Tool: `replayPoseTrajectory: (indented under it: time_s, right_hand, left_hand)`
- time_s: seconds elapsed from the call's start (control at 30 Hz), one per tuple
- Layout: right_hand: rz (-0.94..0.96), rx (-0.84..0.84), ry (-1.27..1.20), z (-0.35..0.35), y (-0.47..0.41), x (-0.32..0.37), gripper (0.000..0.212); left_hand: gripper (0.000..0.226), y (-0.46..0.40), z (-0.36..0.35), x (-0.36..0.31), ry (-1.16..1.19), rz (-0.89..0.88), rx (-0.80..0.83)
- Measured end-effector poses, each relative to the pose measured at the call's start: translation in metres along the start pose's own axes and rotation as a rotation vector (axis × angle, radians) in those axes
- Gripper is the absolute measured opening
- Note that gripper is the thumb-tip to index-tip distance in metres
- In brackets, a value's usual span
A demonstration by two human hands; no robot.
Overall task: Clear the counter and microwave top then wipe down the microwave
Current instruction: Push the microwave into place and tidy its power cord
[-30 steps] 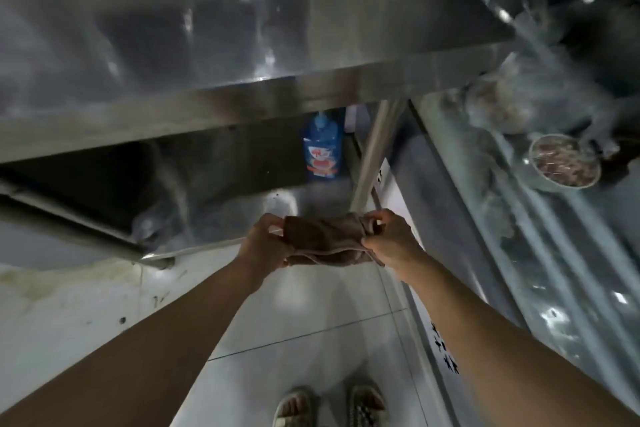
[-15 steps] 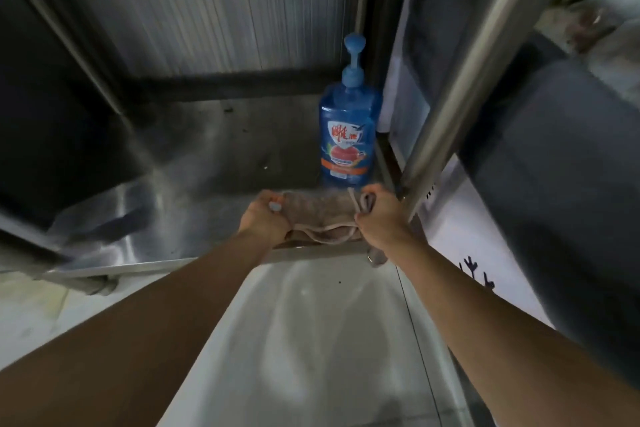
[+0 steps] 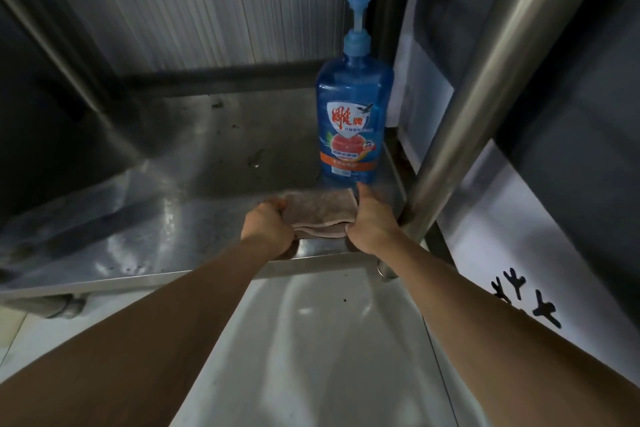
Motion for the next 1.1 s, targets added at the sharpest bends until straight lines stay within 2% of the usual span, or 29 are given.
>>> replayPoseTrajectory:
  time_s: [0.1,0.23,0.4,0.5,0.67,0.87,0.97,1.1]
  right_hand:
    - [0.010,0.047,0.107,-0.002,0.008,0.000,0.089]
    - [0.015,0.093,0.127,0.009,0.035,0.010,0.089]
    - [0.008,0.159,0.161,0.040,0.087,0.028,0.089]
    - [-0.008,0.170,0.167,0.074,0.121,0.044,0.079]
    - [-0.012,0.189,0.159,0.134,0.184,0.077,0.075]
    - [0.043,0.199,0.236,0.227,0.260,0.120,0.070]
    - [0.004,0.214,0.203,0.267,0.295,0.135,0.070]
    - [-0.006,0.208,0.211,0.330,0.335,0.157,0.059]
  left_hand:
    - [0.055,0.003,-0.003,-0.003,-0.193,-0.040,0.072]
    - [0.071,0.024,0.008,-0.016,-0.370,-0.084,0.103]
    - [0.059,0.084,0.040,-0.052,-0.344,-0.130,0.141]
    - [0.063,0.124,0.065,-0.078,-0.343,-0.141,0.184]
    - [0.068,0.196,0.114,-0.120,-0.331,-0.143,0.254]
    - [0.074,0.278,0.181,-0.177,-0.328,-0.155,0.275]
    - [0.075,0.314,0.210,-0.207,-0.321,-0.151,0.289]
    - [0.073,0.359,0.247,-0.257,-0.334,-0.175,0.290]
Point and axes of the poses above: each hand's wrist, its own y-axis away from the middle knuckle, its own z-axis out of the back of the hand, x = y × z, the point moved 10 cm from there along -y, towards the middle knuckle, and after that the axes turned 5 degrees about y, right-handed, at the moved point
